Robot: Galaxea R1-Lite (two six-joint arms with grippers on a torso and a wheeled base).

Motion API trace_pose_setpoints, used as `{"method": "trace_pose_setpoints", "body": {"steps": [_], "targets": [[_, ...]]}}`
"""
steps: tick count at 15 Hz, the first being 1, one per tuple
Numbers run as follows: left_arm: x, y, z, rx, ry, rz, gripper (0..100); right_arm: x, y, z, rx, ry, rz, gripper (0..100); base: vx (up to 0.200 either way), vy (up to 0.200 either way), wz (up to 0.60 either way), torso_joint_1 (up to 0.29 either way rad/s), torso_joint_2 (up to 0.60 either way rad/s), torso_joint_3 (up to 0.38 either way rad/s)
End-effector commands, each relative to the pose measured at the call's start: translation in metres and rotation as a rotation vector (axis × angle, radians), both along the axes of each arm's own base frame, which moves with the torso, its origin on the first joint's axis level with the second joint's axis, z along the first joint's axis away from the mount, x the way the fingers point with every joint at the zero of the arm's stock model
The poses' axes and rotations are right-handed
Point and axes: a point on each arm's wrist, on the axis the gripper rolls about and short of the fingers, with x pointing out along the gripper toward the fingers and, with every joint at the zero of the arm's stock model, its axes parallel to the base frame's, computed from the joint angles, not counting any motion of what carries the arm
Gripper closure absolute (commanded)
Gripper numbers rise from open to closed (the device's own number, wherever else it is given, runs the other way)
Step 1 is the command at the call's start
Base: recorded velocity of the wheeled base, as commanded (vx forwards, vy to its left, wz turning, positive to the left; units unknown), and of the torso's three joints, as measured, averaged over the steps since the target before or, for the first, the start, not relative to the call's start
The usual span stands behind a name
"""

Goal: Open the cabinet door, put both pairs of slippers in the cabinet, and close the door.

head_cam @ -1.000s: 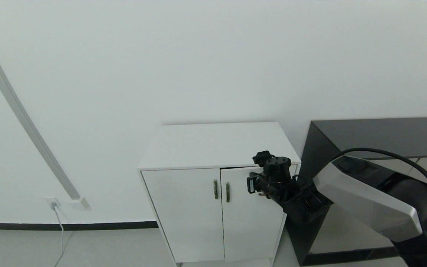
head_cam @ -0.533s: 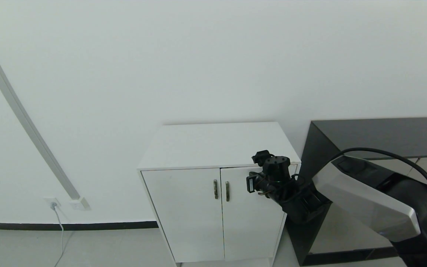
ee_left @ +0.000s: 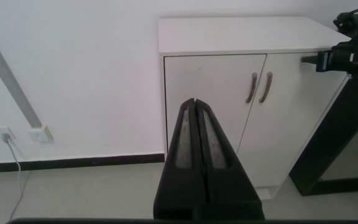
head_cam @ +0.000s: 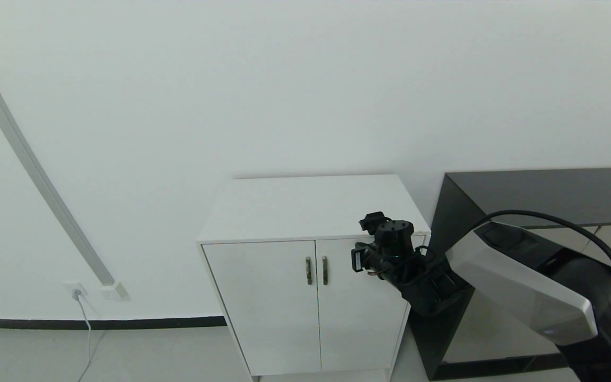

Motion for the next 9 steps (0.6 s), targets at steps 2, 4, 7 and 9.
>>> {"method": "trace_pose_setpoints", "body": {"steps": [2,4,7,9], "targets": [[0.0001,0.0,0.0,0.0,0.001,0.001,100,0.0011,0.0008,0.0012,0.002,-0.004,0.0,100,0.0,0.0,0.0,0.0,0.0,0.0],[0.0001,0.0,0.0,0.0,0.001,0.001,100,0.0012,0.0008,0.0008,-0.003,0.001,-0.001,100,0.0,0.0,0.0,0.0,0.0,0.0],[0.0001,0.0,0.0,0.0,0.001,0.001,100,0.0009,0.0015,-0.0015,-0.005,0.005,0.001,100,0.0,0.0,0.0,0.0,0.0,0.0],[0.0001,0.0,0.0,0.0,0.001,0.001,100,-0.0001,0.0018,-0.0034,-0.008,0.01,0.002,100,0.0,0.0,0.0,0.0,0.0,0.0]]}}
